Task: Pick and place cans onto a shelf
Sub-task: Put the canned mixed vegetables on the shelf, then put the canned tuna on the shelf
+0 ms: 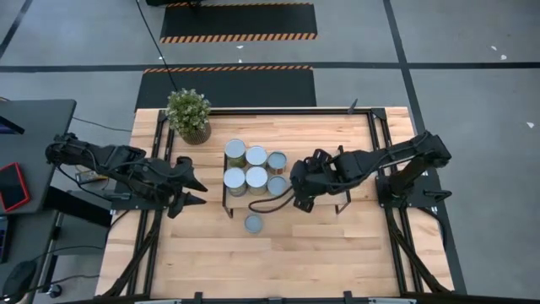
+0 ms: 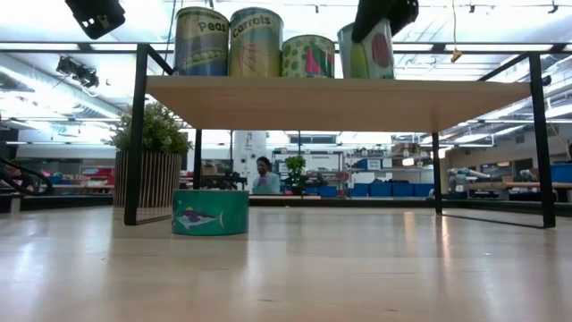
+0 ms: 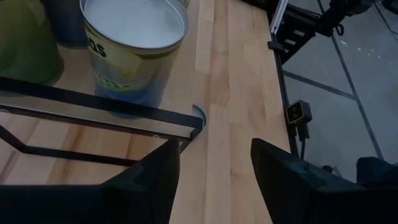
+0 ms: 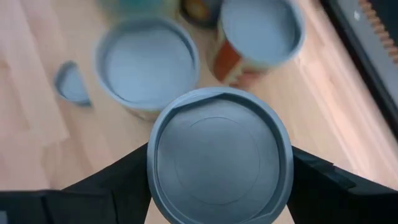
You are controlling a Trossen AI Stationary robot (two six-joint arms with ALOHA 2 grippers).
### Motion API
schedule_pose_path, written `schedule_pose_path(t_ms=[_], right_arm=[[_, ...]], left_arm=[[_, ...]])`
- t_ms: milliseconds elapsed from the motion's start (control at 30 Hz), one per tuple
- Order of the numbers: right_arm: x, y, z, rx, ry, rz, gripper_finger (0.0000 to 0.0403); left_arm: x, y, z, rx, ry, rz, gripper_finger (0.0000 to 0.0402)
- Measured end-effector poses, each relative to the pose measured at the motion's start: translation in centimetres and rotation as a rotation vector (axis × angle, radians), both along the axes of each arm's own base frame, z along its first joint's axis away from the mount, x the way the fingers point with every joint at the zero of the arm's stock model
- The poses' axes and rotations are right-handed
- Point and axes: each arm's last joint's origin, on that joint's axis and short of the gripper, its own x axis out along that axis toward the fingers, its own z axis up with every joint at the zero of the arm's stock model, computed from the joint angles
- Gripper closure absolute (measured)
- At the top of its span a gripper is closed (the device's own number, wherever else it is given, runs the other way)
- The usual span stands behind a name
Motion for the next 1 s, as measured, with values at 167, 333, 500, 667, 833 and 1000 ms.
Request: schedule_pose_path(t_ms=[167, 333, 500, 667, 833, 1000], right_arm=[[-0.1, 0.0, -0.9, 0.033, -0.052, -0.002, 0.0104], [-0.1, 0.0, -1.0, 0.074, -0.056, -0.012, 0.0089], [-0.2, 0.1, -1.3, 0.101, -0.025, -0.017, 0.0058], [-0.2, -0.5, -1.0, 0.143, -0.021, -0.028, 0.0014], [-0.1, -0.7, 0.6, 0.141, -0.050, -0.018, 0.0010], [-0.5, -0.8, 2.7, 0.144, -0.074, -0.012, 0.0011]], left_arm=[[0.0, 0.0, 0.0, -0.001, 0.000, 0.000, 0.0198], [0.0, 0.0, 0.0, -0.002, 0.000, 0.000, 0.0198], [0.0, 0.0, 0.0, -0.001, 0.000, 0.000, 0.0198], [0.0, 0.0, 0.0, -0.001, 0.000, -0.001, 0.0198], [0.0, 0.0, 0.0, -0.001, 0.000, -0.001, 0.0198], [0.0, -0.1, 0.0, -0.017, 0.006, -0.024, 0.0198]])
